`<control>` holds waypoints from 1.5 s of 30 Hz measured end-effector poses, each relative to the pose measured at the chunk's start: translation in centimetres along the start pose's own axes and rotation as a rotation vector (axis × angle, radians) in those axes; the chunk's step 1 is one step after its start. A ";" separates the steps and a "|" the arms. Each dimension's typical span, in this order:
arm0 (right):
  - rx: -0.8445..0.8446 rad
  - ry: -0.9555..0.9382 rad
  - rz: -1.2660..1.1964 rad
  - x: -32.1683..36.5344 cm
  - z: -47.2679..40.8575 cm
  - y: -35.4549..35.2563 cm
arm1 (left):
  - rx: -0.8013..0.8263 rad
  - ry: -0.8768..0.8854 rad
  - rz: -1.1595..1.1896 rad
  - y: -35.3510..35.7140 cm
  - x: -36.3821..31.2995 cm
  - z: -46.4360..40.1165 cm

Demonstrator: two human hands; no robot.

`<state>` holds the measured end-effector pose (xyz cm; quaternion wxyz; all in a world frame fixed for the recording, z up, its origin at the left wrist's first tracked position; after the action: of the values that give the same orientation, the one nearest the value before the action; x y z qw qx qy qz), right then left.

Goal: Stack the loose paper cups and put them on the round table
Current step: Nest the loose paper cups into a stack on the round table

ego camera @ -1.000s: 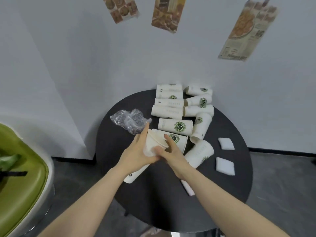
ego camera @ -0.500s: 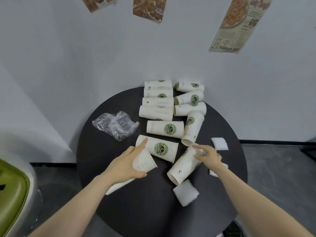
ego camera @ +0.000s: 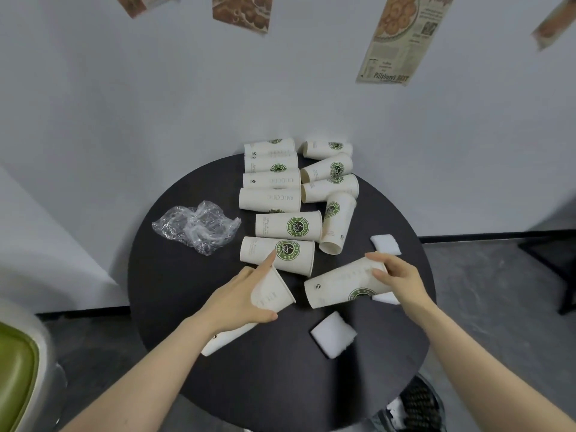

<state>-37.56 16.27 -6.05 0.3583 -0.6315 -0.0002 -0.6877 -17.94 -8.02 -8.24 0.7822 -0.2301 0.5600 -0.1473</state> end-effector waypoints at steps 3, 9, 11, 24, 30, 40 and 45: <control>-0.072 -0.010 -0.115 -0.3 1.8 -1.1 | 0.033 0.019 -0.028 0.6 -0.4 0.6; -0.035 0.054 -0.328 -0.5 3.9 0.8 | 0.042 0.050 -0.075 0.9 -0.4 1.8; 0.030 0.052 -0.349 0.1 4.2 2.4 | 0.033 0.057 -0.087 0.7 -0.5 2.2; 0.438 0.009 -0.390 5.7 6.3 15.6 | -0.026 0.107 -0.274 -0.5 0.2 2.8; 0.568 0.001 -0.418 6.9 6.5 19.0 | -0.067 0.064 -0.256 -0.3 0.3 1.2; -0.054 0.134 -0.102 1.4 -1.0 12.1 | -0.108 -0.028 -0.171 -2.6 3.4 -0.4; 0.148 0.165 -0.118 0.3 -2.9 13.7 | -0.105 -0.041 -0.169 -3.0 3.4 -1.1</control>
<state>-33.33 4.56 -12.56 0.3615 -0.5434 -0.0584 -0.7554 -17.80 -12.46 -9.69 0.7651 -0.3199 0.5296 -0.1785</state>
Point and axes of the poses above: each hand's wrist, its own z-axis away from the middle knuckle, its own y-axis out of the palm, x = y × z, the point moved 8 cm from there along -z, towards the middle knuckle, and after that the axes turned 10 degrees about z, right-handed, at the moved point
